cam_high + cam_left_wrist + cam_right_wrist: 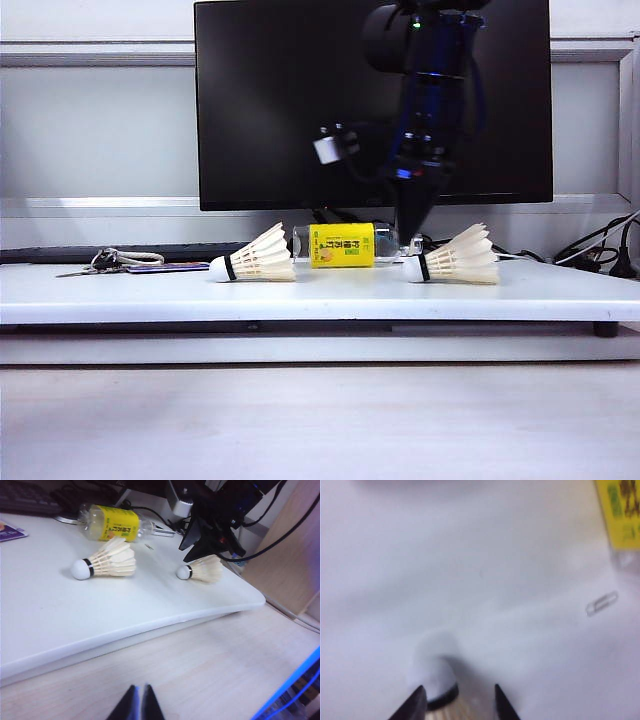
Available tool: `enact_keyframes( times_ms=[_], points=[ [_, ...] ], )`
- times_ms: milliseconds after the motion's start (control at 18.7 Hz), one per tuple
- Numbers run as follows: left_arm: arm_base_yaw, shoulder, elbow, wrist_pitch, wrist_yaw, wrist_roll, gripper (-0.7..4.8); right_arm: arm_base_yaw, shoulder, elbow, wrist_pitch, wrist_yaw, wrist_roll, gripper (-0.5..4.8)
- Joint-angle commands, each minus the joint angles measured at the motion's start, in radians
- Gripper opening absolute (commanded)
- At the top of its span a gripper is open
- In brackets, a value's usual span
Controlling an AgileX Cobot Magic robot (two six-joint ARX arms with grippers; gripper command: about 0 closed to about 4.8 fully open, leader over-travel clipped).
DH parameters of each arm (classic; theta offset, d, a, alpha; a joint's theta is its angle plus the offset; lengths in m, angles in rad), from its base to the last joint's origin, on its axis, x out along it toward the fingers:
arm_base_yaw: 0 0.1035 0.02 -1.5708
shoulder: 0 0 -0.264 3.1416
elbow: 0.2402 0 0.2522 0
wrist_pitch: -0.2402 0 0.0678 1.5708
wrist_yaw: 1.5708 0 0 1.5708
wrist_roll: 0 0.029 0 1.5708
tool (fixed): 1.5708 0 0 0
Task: Stack the badminton balls on the table vertically.
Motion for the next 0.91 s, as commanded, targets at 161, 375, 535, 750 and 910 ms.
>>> enact_keyframes(
  times_ms=[161, 375, 535, 750, 910],
  points=[
    [-0.002, -0.003, -0.003, -0.019, 0.026, 0.008, 0.26, 0.001, 0.0, 0.003, -0.021, -0.014, -0.012, 1.81],
    [-0.002, -0.003, -0.003, -0.019, 0.026, 0.009, 0.26, 0.0, 0.003, 0.003, -0.038, -0.011, -0.013, 2.23],
    [-0.002, -0.003, -0.003, -0.019, 0.026, 0.016, 0.26, 0.0, 0.008, 0.003, -0.051, -0.012, -0.012, 2.23],
    [-0.002, -0.003, -0.003, -0.019, 0.026, 0.017, 0.26, 0.0, 0.029, 0.003, -0.077, -0.019, -0.008, 2.25],
    [-0.002, -0.003, -0.003, -0.019, 0.026, 0.017, 0.26, 0.0, 0.043, 0.003, -0.081, -0.034, -0.008, 2.25]
  ],
)
